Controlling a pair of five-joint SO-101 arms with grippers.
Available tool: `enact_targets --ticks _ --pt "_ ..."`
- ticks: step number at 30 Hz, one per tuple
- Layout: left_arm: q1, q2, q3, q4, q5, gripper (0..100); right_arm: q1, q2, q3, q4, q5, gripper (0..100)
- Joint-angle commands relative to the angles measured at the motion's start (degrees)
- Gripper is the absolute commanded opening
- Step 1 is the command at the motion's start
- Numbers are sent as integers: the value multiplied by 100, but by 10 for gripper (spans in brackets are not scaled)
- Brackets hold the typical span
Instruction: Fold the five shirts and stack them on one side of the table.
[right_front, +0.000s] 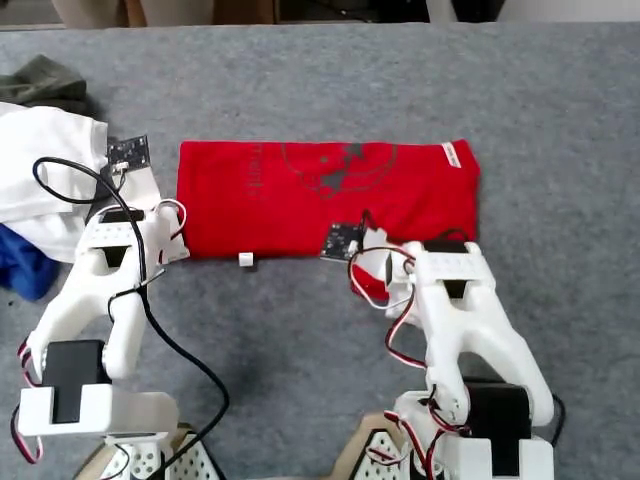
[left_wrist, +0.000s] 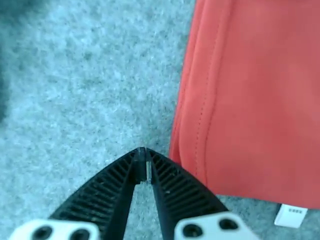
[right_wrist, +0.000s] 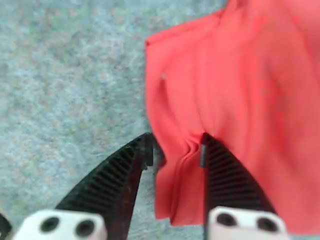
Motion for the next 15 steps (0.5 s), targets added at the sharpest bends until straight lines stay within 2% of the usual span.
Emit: enact_targets --ticks 1,3,9,15 --pt "0 -31 -246 26 26 19 48 92 -154 -211 62 64" --pt "0 -31 -246 26 26 19 48 92 -163 -290 53 0" --pt "0 -31 -246 26 26 19 48 84 -224 -484 44 4" --pt "0 -31 -246 26 26 19 57 84 -1376 378 53 4"
